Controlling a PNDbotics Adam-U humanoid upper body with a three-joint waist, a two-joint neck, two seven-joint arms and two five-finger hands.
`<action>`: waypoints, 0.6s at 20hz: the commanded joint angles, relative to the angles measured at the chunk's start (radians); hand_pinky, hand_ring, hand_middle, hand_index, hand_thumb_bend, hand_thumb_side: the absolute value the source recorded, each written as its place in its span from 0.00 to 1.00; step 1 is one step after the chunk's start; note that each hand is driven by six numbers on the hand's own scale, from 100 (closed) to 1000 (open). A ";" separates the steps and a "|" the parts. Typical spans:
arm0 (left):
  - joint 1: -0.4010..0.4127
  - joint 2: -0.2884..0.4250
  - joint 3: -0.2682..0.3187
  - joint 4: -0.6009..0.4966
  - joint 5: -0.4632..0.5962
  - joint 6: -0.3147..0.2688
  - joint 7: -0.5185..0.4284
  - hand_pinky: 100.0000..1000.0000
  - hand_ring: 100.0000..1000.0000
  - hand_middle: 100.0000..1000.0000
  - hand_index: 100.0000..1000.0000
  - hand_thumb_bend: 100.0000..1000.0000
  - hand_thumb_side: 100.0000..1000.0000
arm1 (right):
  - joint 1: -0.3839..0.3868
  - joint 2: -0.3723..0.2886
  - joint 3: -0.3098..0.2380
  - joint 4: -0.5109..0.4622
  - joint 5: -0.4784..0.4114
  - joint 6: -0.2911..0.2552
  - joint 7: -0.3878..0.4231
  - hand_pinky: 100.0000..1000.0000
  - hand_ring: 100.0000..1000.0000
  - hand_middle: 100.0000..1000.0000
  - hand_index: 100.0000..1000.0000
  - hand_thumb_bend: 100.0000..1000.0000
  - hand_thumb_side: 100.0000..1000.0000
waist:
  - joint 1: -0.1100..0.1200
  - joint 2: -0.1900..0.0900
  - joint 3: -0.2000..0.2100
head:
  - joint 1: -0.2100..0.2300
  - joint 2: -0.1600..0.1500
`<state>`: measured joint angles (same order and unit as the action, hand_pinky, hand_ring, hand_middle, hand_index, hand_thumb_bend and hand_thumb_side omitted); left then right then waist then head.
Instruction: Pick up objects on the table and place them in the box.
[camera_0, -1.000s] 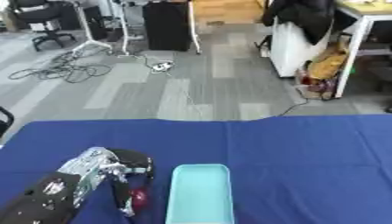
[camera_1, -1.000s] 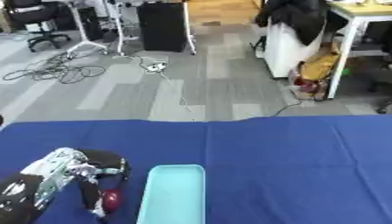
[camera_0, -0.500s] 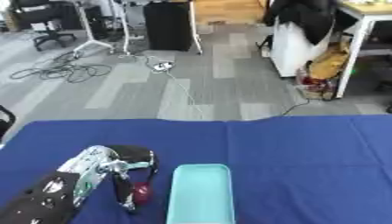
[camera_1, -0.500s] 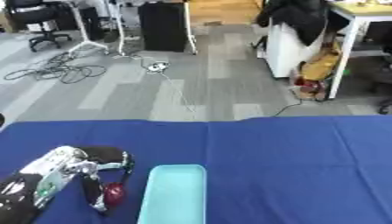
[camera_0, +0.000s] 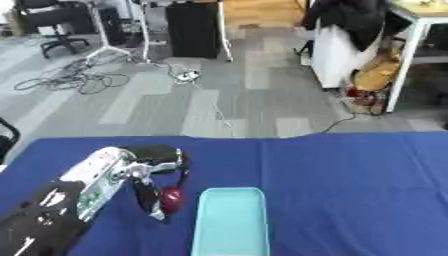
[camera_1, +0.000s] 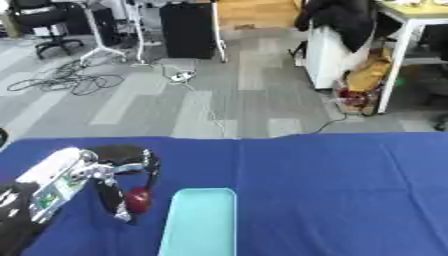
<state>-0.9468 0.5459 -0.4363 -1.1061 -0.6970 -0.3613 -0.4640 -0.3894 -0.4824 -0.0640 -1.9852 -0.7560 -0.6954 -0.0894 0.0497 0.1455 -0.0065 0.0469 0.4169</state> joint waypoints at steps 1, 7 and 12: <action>-0.031 -0.008 -0.014 -0.017 0.033 -0.024 0.007 0.00 0.00 0.00 0.27 0.41 0.14 | -0.016 -0.013 -0.005 -0.015 -0.002 0.004 -0.002 0.03 0.18 0.18 0.46 0.00 0.73 | 0.000 -0.018 -0.005 | 0.017 -0.010; -0.056 -0.062 -0.034 0.010 0.043 -0.095 0.054 0.00 0.00 0.00 0.28 0.39 0.16 | -0.032 -0.006 0.001 -0.015 -0.008 0.018 -0.004 0.03 0.18 0.18 0.46 0.00 0.73 | 0.005 -0.015 -0.022 | 0.025 -0.014; -0.072 -0.089 -0.029 0.044 0.017 -0.112 0.087 0.00 0.00 0.08 0.35 0.42 0.13 | -0.041 -0.002 0.004 -0.015 -0.018 0.028 -0.001 0.03 0.18 0.18 0.46 0.00 0.73 | 0.008 -0.015 -0.031 | 0.033 -0.017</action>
<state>-0.9910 0.4474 -0.4727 -1.0611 -0.6740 -0.4700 -0.3884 -0.4129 -0.4735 -0.0576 -1.9852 -0.7698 -0.6720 -0.0927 0.0602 0.1457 -0.0366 0.0680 0.4092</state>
